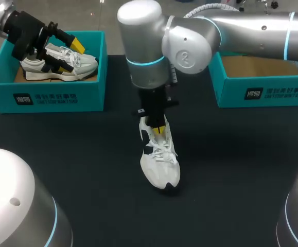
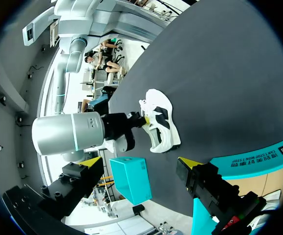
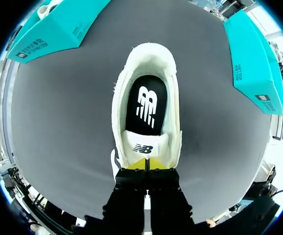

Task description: Take the shoe out of the shoebox, open the shoe tongue, remove and reinsert the insole, then place the shoe into the shoebox

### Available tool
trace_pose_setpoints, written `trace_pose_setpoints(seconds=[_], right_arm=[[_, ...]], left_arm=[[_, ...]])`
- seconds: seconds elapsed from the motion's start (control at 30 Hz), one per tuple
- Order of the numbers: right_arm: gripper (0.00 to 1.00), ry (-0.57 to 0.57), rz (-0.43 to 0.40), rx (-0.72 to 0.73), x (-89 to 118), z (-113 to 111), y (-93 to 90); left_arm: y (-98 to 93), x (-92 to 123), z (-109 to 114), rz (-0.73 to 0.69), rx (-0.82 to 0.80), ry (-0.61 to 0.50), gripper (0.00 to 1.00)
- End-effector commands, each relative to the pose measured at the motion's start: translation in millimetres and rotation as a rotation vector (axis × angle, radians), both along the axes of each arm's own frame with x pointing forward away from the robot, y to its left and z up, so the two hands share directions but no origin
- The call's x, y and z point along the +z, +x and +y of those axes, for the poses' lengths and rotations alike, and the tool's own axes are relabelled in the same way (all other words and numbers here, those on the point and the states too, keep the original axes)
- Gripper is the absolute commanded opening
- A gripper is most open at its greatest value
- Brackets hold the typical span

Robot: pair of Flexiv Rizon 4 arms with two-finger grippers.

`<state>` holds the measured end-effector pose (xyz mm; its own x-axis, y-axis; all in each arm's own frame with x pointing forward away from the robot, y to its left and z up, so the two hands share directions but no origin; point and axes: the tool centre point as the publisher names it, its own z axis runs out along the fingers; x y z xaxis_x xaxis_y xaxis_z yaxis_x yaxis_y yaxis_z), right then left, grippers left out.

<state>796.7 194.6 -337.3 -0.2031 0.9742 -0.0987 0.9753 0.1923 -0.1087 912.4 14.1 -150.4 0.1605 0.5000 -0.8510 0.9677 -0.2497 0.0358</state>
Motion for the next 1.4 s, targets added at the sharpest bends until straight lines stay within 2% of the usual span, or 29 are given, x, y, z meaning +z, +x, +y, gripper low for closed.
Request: trace_pose_setpoints(seconds=[0.03, 0.07, 0.13, 0.17, 0.77, 0.8, 0.97, 1.07, 1.23, 1.4], right_arm=[[0.0, 0.073, -0.063, 0.119, 17, -8, -2.6], [0.0, 0.084, -0.066, 0.153, 17, -8, -2.0], [0.0, 0.13, -0.081, 0.381, 21, -5, -3.5], [0.0, 0.115, -0.088, 0.451, 21, -4, -3.7], [0.0, 0.115, -0.088, 0.451, 21, -4, -3.7], [0.0, 0.111, -0.134, 0.581, 23, 0, -1.5], [0.0, 0.127, -0.288, 0.895, 35, -2, 7.7], [0.0, 0.132, -0.324, 1.043, 37, 0, 12.1], [0.0, 0.066, -0.31, 1.182, 37, 6, 20.8], [0.01, -0.002, -0.285, 1.246, 33, 10, 41.9]], left_arm=[[-0.6, 0, 0, -0.002, 0.0, 0.003, 1.0], [-0.6, 0, 0, -0.002, 0.0, 0.003, 1.0], [-0.6, 0, 0, -0.002, 0.0, 0.003, 1.0], [-0.6, 0, 0, -0.002, 0.0, 0.003, 1.0], [-0.6, 0, 0, -0.002, 0.0, 0.003, 1.0], [-0.6, 0, 0, -0.002, 0.0, 0.003, 1.0], [-0.6, 0, 0, -0.002, 0.0, 0.003, 1.0], [-0.6, 0, 0, -0.002, 0.0, 0.003, 1.0], [-0.6, 0, 0, -0.002, 0.0, 0.003, 1.0], [-0.6, 0, 0, -0.002, 0.0, 0.003, 1.0]])
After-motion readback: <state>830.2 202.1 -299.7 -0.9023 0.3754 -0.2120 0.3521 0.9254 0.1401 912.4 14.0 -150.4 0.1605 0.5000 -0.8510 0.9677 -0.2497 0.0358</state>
